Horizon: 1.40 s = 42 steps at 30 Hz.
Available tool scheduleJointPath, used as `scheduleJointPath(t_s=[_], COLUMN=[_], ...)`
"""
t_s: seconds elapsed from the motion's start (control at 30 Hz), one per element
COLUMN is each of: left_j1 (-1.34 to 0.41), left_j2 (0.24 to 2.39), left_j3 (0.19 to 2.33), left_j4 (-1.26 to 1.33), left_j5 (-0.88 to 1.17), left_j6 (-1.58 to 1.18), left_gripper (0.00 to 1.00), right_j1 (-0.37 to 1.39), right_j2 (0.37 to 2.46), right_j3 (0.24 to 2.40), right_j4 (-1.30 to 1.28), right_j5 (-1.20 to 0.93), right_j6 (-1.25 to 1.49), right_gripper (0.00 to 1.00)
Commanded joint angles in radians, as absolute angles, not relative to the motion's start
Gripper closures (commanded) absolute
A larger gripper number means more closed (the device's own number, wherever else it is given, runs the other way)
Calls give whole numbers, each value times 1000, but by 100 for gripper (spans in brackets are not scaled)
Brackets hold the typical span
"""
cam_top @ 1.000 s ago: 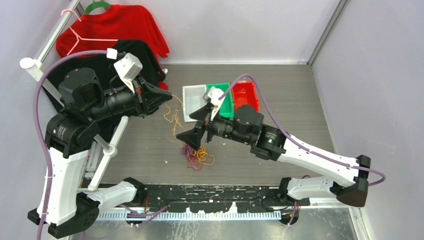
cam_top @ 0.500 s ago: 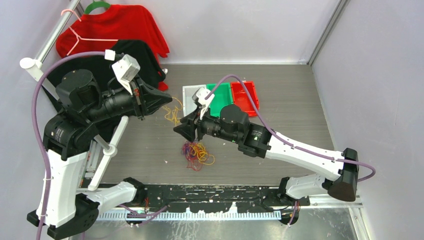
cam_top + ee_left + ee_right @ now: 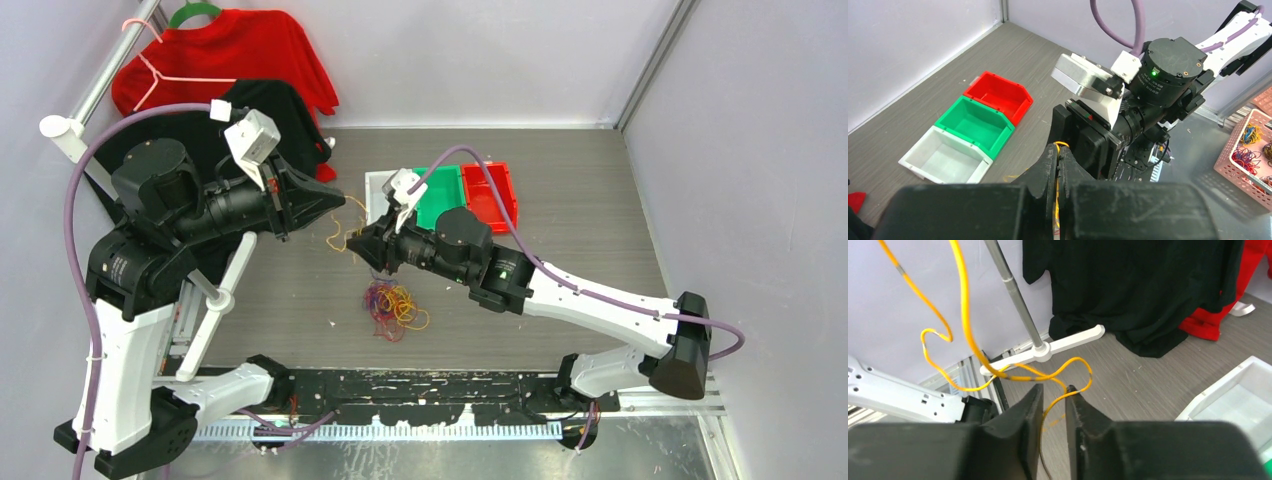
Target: Untangle the cables
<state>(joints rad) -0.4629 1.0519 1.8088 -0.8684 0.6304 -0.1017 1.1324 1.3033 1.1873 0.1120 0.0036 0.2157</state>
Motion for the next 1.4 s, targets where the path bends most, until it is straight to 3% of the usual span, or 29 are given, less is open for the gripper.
scheduleJointPath(t_s=[0.0, 0.07, 0.17, 0.27, 0.5, 0.77, 0.9, 1.37], left_j1=[-464, -464, -465, -465, -466, -465, -464, -465], left_j2=[1043, 1037, 1023, 1011, 1039, 1059, 1038, 974], left_j3=[1821, 1810, 1765, 1696, 1584, 1526, 1490, 1447], left_j4=[-841, -847, -847, -847, -951, -1107, -1127, -1166], left_j5=[643, 619, 537, 436, 253, 265, 301, 350], left_j6=[-102, -88, -61, -41, 48, 138, 141, 136], left_gripper=[100, 100, 100, 93, 44, 9, 7, 10], right_j1=[1135, 1134, 1125, 1100, 915, 717, 647, 450], right_j2=[1275, 1252, 1216, 1186, 1123, 1170, 1231, 1515], right_j3=[1225, 1207, 1190, 1178, 1143, 1163, 1150, 1199], right_j4=[196, 208, 201, 194, 134, -40, -4, 198], right_j5=[62, 95, 171, 186, 217, 438, 538, 487], right_j6=[209, 209, 212, 243, 392, 345, 303, 281], right_gripper=[83, 98, 99, 99, 99, 99, 99, 99])
